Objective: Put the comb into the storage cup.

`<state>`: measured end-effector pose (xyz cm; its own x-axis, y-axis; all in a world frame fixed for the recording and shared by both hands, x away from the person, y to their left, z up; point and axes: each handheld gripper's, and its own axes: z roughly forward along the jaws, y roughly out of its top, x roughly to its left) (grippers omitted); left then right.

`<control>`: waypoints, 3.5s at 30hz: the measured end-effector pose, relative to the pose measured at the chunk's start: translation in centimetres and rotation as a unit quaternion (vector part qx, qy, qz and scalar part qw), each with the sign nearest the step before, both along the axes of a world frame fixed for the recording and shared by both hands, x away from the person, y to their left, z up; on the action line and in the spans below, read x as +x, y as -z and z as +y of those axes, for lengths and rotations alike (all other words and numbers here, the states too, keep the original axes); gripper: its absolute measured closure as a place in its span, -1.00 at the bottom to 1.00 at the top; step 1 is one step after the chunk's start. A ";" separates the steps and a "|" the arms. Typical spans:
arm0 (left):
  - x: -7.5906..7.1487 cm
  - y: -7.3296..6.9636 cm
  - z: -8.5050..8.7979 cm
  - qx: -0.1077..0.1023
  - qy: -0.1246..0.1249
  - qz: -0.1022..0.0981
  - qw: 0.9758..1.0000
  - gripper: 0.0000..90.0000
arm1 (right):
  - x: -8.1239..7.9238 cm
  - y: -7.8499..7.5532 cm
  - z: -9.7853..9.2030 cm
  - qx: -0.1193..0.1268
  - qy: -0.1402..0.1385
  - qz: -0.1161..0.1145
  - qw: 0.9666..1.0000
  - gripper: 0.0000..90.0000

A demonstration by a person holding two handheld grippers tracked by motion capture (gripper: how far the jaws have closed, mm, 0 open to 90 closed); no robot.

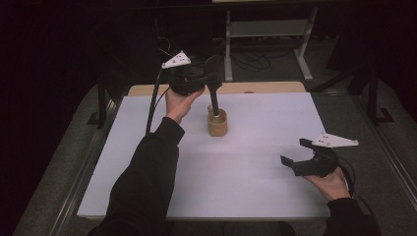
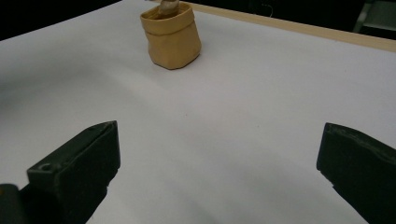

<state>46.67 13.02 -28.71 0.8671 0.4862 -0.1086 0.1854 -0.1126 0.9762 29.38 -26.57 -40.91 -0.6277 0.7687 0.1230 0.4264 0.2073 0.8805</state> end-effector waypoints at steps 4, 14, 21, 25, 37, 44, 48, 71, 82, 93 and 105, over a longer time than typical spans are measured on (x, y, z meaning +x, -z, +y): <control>0.0 0.7 -0.3 0.002 -0.001 -0.003 1.000 0.88 | -0.1 0.1 -0.2 0.000 0.002 0.000 1.000 -1.00; 0.1 1.8 -0.7 0.011 -0.005 -0.006 1.000 0.88 | -0.2 0.3 -0.2 0.000 0.003 0.000 1.000 -1.00; 0.3 2.9 -0.8 0.006 -0.009 0.002 1.000 0.88 | -0.4 0.3 -0.4 0.005 0.006 -0.002 1.000 -1.00; 0.5 3.5 -0.7 0.006 -0.014 0.008 1.000 0.88 | -0.4 0.3 -0.5 0.005 0.007 -0.003 1.000 -1.00; 1.1 5.0 0.0 -0.003 -0.030 0.028 0.999 0.88 | -0.4 0.3 -0.4 0.004 0.007 -0.003 1.000 -1.00; 1.2 5.8 0.1 -0.017 -0.033 0.042 0.998 0.88 | -0.4 0.3 -0.4 0.005 0.006 -0.004 1.000 -1.00; 1.3 6.3 0.0 -0.021 -0.035 0.050 0.998 0.88 | -0.4 0.3 -0.4 0.004 0.007 -0.003 1.000 -1.00; 1.7 8.8 2.1 -0.057 -0.070 0.097 0.991 0.88 | -0.5 0.3 -0.4 0.002 0.006 -0.002 1.000 -1.00; 1.4 8.8 3.1 -0.066 -0.068 0.099 0.991 0.72 | -0.4 0.3 -0.4 0.002 0.005 -0.002 1.000 -1.00; 0.6 8.6 3.9 -0.043 -0.090 0.093 0.991 0.11 | -0.4 0.2 -0.5 0.003 0.011 -0.006 1.000 -1.00; -0.1 8.1 4.4 -0.001 -0.089 0.096 0.991 -0.74 | -0.3 0.1 -0.7 0.009 0.014 -0.008 1.000 -1.00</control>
